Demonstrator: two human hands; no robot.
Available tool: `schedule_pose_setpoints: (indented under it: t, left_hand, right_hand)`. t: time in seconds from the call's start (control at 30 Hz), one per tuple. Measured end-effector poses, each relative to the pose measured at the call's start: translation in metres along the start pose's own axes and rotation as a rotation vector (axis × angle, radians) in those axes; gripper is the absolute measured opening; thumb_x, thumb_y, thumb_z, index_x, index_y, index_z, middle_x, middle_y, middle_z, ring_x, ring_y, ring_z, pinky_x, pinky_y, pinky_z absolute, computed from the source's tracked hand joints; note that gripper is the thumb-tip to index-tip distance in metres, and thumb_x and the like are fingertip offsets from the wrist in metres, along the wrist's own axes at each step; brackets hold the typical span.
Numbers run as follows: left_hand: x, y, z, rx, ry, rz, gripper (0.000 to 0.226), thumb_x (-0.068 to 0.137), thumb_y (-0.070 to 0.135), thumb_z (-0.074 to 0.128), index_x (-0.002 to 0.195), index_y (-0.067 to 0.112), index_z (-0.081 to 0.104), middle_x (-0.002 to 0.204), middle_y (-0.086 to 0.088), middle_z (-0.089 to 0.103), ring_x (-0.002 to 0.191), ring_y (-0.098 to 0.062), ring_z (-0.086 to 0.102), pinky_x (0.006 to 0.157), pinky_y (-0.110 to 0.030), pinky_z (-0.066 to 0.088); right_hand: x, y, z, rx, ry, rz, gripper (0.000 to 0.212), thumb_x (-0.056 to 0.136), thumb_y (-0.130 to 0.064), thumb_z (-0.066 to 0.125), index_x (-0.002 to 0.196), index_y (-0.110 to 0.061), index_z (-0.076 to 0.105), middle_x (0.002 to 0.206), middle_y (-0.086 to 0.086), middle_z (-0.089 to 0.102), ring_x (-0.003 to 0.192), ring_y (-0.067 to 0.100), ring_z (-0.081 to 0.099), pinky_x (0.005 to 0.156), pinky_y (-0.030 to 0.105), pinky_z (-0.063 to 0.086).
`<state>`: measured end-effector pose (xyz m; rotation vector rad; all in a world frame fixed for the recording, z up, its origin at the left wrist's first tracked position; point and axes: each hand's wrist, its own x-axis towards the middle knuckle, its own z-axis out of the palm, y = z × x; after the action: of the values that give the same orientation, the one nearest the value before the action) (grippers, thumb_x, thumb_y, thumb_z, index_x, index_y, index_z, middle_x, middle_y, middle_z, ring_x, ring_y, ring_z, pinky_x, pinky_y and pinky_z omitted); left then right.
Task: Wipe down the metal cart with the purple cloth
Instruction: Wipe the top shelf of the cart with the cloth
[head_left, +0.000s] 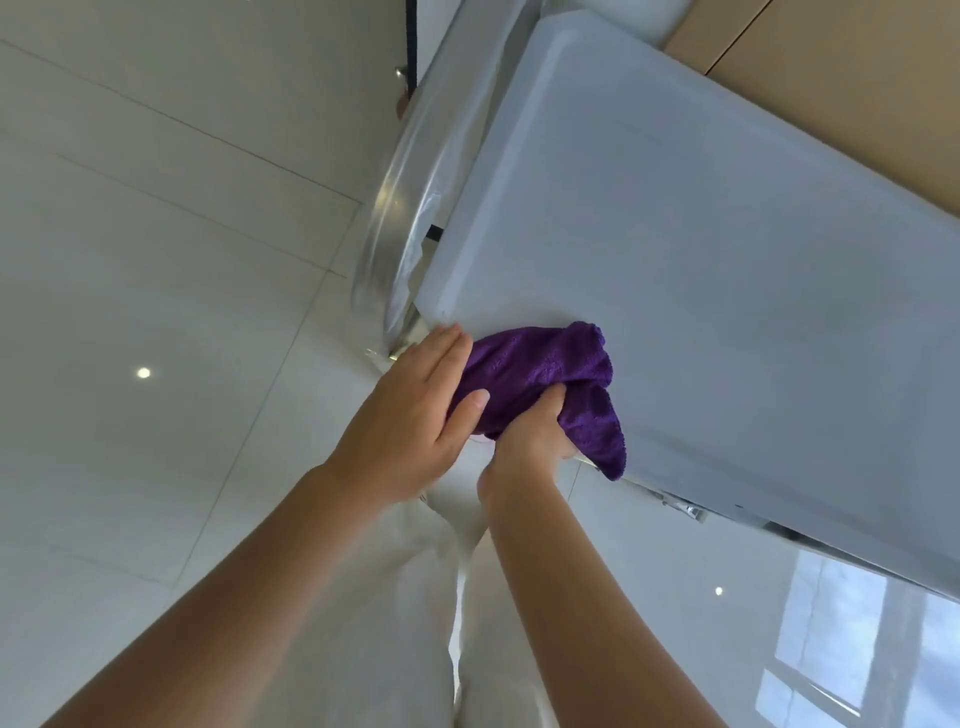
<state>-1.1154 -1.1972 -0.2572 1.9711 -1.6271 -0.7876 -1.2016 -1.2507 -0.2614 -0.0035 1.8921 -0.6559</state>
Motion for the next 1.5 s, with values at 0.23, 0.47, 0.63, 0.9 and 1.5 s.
schedule_pose_setpoints:
  t: [0.23, 0.47, 0.63, 0.9, 1.5]
  left_hand:
    - [-0.046, -0.005, 0.022, -0.229, 0.241, -0.246, 0.058, 0.088, 0.028, 0.042, 0.139, 0.001, 0.035, 0.139, -0.003, 0.037, 0.130, -0.002, 0.026, 0.107, -0.006, 0.016]
    - [-0.035, 0.013, 0.035, -0.418, 0.393, -0.603, 0.051, 0.093, 0.010, 0.051, 0.141, 0.010, 0.035, 0.134, 0.000, 0.044, 0.119, -0.002, 0.038, 0.092, -0.001, 0.024]
    - [-0.019, 0.017, 0.034, -0.458, 0.472, -0.639, 0.047, 0.093, 0.011, 0.050, 0.139, 0.012, 0.038, 0.124, 0.006, 0.045, 0.112, -0.002, 0.041, 0.093, -0.007, 0.030]
    - [-0.005, 0.036, 0.046, -1.044, 0.672, -0.642, 0.039, 0.083, 0.048, 0.034, 0.119, 0.041, 0.047, 0.117, 0.017, 0.060, 0.114, -0.001, 0.054, 0.089, -0.012, 0.042]
    - [0.029, 0.077, 0.083, -0.298, 0.647, -0.700, 0.070, 0.089, 0.044, 0.029, 0.144, 0.014, -0.001, 0.152, 0.006, -0.007, 0.140, 0.001, -0.015, 0.113, -0.015, -0.005]
  right_hand:
    - [-0.012, -0.030, -0.088, -0.402, -0.297, -0.322, 0.014, 0.091, -0.014, 0.051, 0.081, -0.009, 0.059, 0.079, 0.001, 0.061, 0.079, 0.019, 0.060, 0.072, 0.029, 0.047]
    - [0.031, -0.014, -0.040, -1.476, -0.485, -2.092, 0.064, 0.076, -0.031, 0.070, 0.130, -0.015, 0.042, 0.133, 0.010, 0.054, 0.125, 0.030, 0.044, 0.105, 0.045, 0.035]
    - [0.048, -0.037, 0.002, -1.799, -0.522, -2.321, 0.090, 0.074, -0.032, 0.074, 0.141, -0.006, 0.021, 0.145, 0.010, 0.043, 0.133, 0.028, 0.042, 0.108, 0.044, 0.029]
    - [0.033, -0.020, 0.017, -1.880, -0.324, -2.222, 0.092, 0.077, -0.041, 0.063, 0.140, 0.002, 0.012, 0.148, 0.014, 0.037, 0.136, 0.030, 0.035, 0.107, 0.049, 0.031]
    - [0.034, -0.093, 0.124, -1.544, -0.867, -2.502, 0.046, 0.089, -0.038, 0.035, 0.072, -0.013, 0.069, 0.074, 0.010, 0.067, 0.082, 0.035, 0.064, 0.094, 0.067, 0.035]
